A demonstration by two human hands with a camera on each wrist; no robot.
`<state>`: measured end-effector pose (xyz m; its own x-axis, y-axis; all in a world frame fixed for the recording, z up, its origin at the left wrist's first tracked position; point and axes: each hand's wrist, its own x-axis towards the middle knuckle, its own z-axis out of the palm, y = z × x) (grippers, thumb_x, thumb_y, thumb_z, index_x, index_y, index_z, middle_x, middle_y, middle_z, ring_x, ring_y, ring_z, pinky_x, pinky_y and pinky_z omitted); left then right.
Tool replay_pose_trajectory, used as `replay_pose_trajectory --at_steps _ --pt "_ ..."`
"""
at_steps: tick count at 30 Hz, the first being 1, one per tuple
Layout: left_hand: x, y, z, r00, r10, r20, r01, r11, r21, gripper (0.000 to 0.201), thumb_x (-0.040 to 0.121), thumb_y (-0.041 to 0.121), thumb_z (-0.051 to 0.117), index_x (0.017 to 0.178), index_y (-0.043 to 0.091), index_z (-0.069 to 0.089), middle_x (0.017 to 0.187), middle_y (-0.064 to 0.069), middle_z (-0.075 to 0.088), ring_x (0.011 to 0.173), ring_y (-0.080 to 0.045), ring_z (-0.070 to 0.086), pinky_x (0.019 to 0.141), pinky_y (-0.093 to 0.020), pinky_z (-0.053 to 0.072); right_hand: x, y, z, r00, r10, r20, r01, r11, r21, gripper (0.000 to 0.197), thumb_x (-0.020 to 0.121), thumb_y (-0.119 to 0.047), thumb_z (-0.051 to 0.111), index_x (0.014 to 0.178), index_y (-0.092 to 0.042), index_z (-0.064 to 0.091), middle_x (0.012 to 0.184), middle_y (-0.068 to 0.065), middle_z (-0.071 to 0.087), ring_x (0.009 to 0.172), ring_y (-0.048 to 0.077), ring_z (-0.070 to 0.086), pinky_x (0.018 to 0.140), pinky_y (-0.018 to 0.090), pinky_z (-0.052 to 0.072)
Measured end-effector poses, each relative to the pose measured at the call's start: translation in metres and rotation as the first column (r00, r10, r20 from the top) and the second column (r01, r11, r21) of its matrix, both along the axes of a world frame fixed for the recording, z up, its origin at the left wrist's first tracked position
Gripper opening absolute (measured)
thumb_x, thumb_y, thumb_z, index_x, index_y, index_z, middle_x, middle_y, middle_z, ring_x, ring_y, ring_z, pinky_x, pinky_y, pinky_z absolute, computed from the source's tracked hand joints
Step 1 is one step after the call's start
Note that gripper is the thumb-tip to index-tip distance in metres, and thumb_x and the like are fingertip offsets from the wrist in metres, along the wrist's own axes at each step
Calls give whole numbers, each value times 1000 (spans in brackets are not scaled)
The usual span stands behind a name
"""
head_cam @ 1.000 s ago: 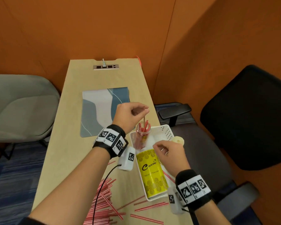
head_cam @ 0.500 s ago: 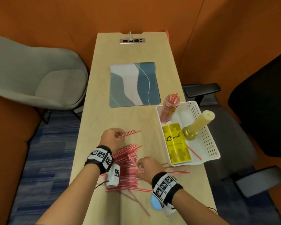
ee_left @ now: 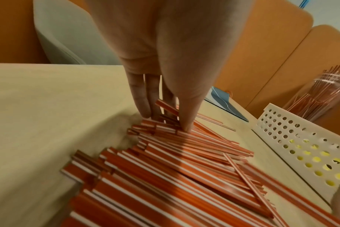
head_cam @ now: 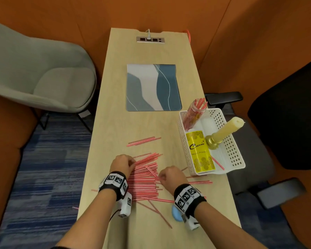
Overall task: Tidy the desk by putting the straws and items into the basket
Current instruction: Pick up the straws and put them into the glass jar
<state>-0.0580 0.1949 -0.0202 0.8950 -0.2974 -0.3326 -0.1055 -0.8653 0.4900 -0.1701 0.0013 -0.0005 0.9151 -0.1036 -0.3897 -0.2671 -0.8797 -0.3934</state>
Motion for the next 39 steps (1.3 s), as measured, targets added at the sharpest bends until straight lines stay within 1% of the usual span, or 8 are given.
replay_pose_trajectory --at_steps 10,14,19,22,25,29,34,39 --pt "16 6 27 990 -79 120 95 986 -139 14 89 19 71 101 19 78 96 -1 64 86 -17 62 84 -33 53 9 -46 54 958 -253 138 202 931 303 22 85 -3 65 95 -17 78 91 -2 74 81 8 67 81 19 53" --pt "32 -6 49 972 -188 143 210 964 -163 15 89 20 70 101 21 78 97 2 71 88 -16 66 82 -24 50 31 -77 120 865 -428 261 264 831 489 18 80 -5 77 96 -14 75 87 0 73 80 9 69 77 16 55" --pt "40 -29 77 925 -355 136 371 921 -117 20 95 22 63 110 18 75 94 0 58 86 -16 58 80 -22 44 57 -120 190 676 -516 527 211 820 532 22 82 -12 78 103 -18 72 89 -3 73 79 7 67 74 15 53" --pt "46 -43 99 926 -318 202 356 914 -196 15 89 18 71 102 19 78 88 4 63 79 -11 59 78 -23 49 73 -144 216 523 -529 668 193 837 512 23 85 -11 74 107 -17 70 87 0 71 75 5 64 71 15 52" --pt "56 -59 126 952 -174 252 255 907 -335 12 79 11 80 89 18 79 80 7 72 72 -4 65 71 -9 49 90 -162 223 459 -521 719 186 848 496 23 86 -12 73 108 -18 68 84 -1 71 73 6 64 70 17 53" --pt "68 -83 164 971 -10 240 139 836 -531 15 74 7 84 85 16 78 74 4 73 70 -5 68 71 -14 55 111 -178 211 500 -466 730 218 883 415 23 87 -8 70 108 -17 67 82 -1 68 72 9 63 69 18 54" --pt "93 -122 201 970 7 241 155 749 -644 18 75 5 82 90 14 77 78 -2 74 71 -18 69 71 -25 58 126 -190 169 706 -406 580 329 913 240 42 85 -20 74 124 -24 60 98 -7 63 79 8 61 76 24 53" --pt "110 -179 234 947 -67 313 265 712 -651 17 78 4 79 94 8 76 80 -7 72 69 -16 66 69 -21 58 96 -194 151 619 -551 559 430 834 346 33 87 -22 68 119 -27 63 92 -7 64 74 7 60 71 25 52"
